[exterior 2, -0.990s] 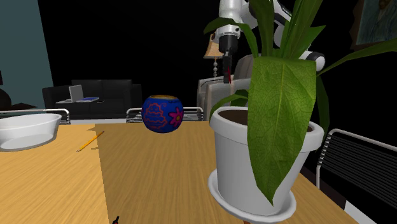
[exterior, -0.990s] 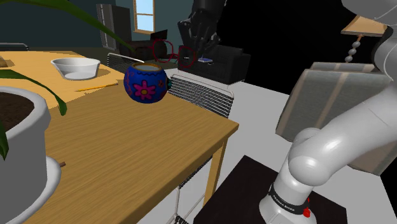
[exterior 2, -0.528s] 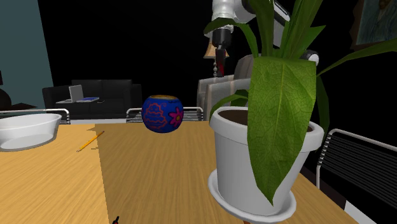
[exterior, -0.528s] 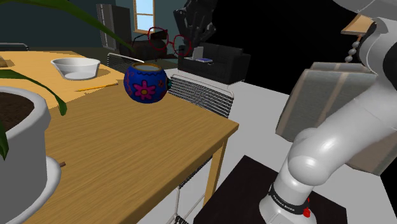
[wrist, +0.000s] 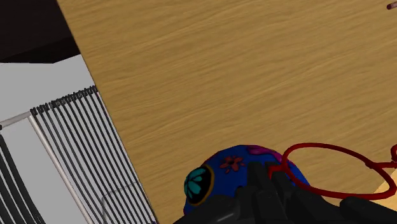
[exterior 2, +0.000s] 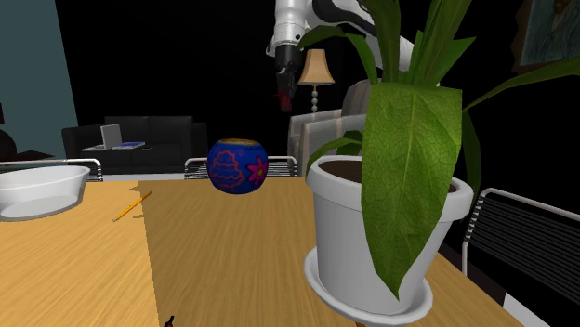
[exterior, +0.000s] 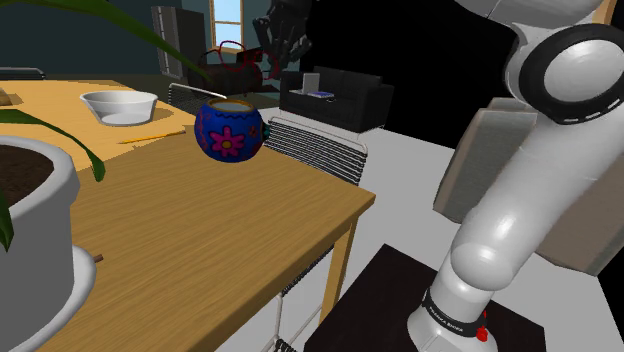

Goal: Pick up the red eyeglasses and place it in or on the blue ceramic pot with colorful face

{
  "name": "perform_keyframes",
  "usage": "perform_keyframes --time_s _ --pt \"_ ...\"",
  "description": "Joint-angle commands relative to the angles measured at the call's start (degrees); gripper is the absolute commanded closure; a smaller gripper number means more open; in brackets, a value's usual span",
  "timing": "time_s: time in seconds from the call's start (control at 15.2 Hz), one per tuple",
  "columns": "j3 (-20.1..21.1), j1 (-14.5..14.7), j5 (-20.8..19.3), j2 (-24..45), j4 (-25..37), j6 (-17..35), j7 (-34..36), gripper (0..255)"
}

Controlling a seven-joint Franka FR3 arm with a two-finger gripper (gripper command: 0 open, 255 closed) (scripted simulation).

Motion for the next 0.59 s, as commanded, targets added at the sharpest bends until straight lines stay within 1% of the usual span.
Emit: perform_keyframes --time_s 0.0,0.26,0.33,0.53 --pt "-0.21 -0.37 -1.11 4.89 5.46 -0.84 -0.63 255" --pt "-0.53 -0.68 -3.32 15.06 18.00 -3.71 -1.52 255" --pt "-0.57 -0.64 -3.66 16.68 20.17 -4.32 -1.59 255" --pt "-0.79 -0.99 -3.17 14.34 14.42 -0.97 -2.49 255"
